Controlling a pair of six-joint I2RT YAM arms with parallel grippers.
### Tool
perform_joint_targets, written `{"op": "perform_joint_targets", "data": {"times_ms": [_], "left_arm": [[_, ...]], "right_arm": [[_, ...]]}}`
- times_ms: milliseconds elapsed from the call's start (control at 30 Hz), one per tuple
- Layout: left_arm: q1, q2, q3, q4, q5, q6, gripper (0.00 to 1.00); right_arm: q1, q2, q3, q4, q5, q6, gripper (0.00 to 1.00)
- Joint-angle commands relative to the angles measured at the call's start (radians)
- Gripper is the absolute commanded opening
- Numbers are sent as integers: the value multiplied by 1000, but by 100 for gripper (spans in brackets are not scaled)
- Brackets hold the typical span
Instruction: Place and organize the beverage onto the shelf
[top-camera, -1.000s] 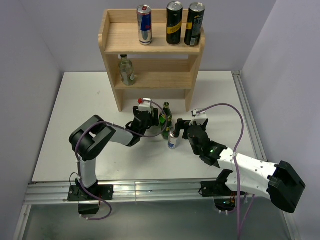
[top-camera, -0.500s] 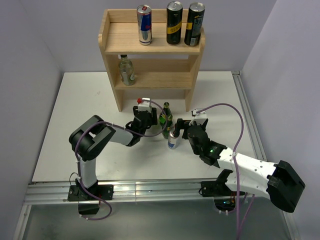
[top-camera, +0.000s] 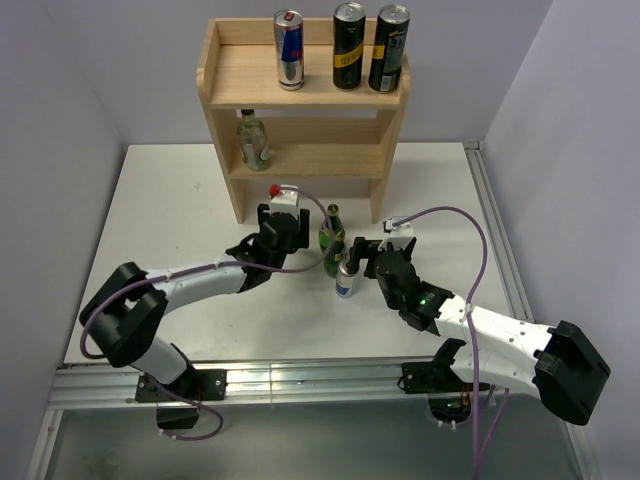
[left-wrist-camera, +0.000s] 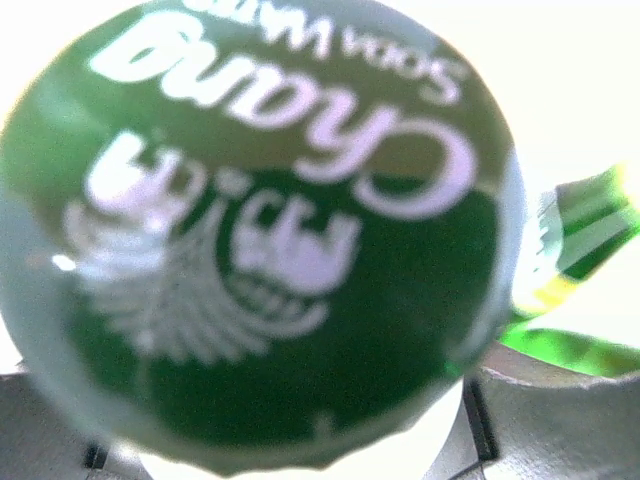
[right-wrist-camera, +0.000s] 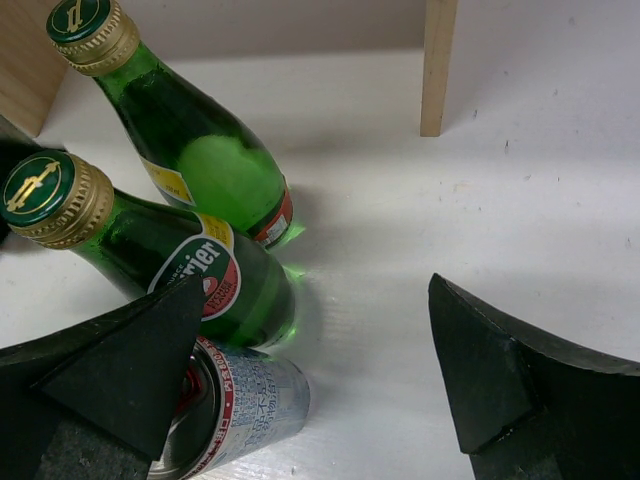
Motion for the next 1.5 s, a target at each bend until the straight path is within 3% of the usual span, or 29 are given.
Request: {"op": "perform_joint_targets", "data": {"times_ms": [0,267,633,1133,1467], "left_arm": [[3,-122,170,45,-68,35,0],[9,-65,414,14,-73,178,0],[57,77,674,-27,-45,247,0],[104,208,794,-17,-65,276,0],[132,237,796,26,-83,269,0]], "right_arm": [[-6,-3,14,2,-5,2,100],[-6,4,15,2,-7,2,100],[-6,-1,12,-1,-2,2,100],[-6,2,12,-1,-4,-3,100],[-6,7,12,5,-9,-4,100]]}}
